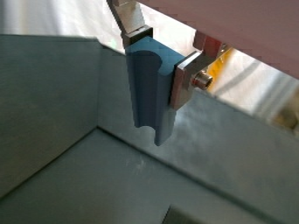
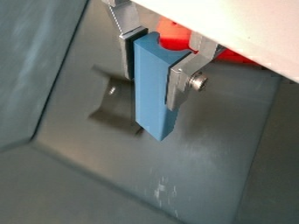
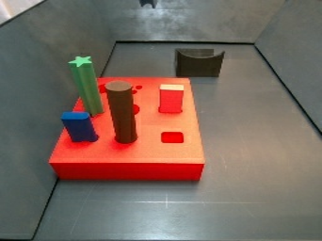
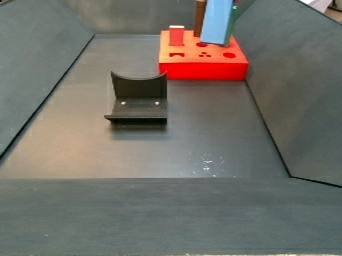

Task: Pick up the arch object. Move up. Place the arch object on the fixture. Regrasp the arch object. Rotate the arch object. Move to above the board. Insert the arch object.
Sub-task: Rotate the arch object.

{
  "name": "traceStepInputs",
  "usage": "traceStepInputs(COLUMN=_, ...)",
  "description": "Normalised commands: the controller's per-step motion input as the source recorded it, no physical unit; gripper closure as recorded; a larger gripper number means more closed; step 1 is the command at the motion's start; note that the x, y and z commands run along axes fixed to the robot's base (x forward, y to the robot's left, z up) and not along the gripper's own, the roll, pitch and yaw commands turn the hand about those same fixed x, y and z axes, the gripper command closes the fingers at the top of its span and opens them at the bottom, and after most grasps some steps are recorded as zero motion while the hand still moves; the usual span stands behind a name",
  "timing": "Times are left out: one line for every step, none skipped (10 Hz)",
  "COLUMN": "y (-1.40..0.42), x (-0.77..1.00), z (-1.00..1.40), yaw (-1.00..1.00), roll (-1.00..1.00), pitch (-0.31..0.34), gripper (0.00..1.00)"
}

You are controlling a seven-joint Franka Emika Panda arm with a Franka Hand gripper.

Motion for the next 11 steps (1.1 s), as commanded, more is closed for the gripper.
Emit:
traceStepInputs(y=0.01, x=0.01, z=0.01, yaw=-1.0, roll=-0.91, pitch=0.284, gripper=1.0)
traceStepInputs(y=0.02, x=-0.01, z=0.03, yaw=-1.0, roll=-0.92, pitch=0.351, gripper=1.0)
traceStepInputs(y=0.02, x=-0.01, z=0.03, yaw=-1.0, roll=-0.93, pitch=0.405, gripper=1.0)
traceStepInputs(y=0.02, x=-0.01, z=0.03, yaw=-1.0, roll=-0.94, pitch=0.443, gripper=1.0)
traceStepInputs(y=0.02, x=0.01, z=0.03, yaw=-1.0, roll=-0.97, pitch=0.524, gripper=1.0)
traceStepInputs(y=0.02, x=0.02, z=0.02, yaw=-0.91, roll=-0.91, pitch=0.555, gripper=1.0)
traceStepInputs(y=0.02, x=0.05, z=0.03, yaw=-0.56, roll=-0.61, pitch=0.467, gripper=1.0)
traceStepInputs(y=0.01, x=0.09, z=0.01, yaw=-0.29, roll=-0.35, pitch=0.341, gripper=1.0)
traceStepInputs(y=0.01, x=0.08, z=-0.01, yaw=-0.17, roll=-0.23, pitch=0.246, gripper=1.0)
traceStepInputs(y=0.01, x=0.02, z=0.0, yaw=-1.0, roll=-0.03, pitch=0.027, gripper=1.0)
traceStepInputs(y=0.01, x=0.0, z=0.0, yaw=-1.0, roll=-0.02, pitch=0.019, gripper=1.0)
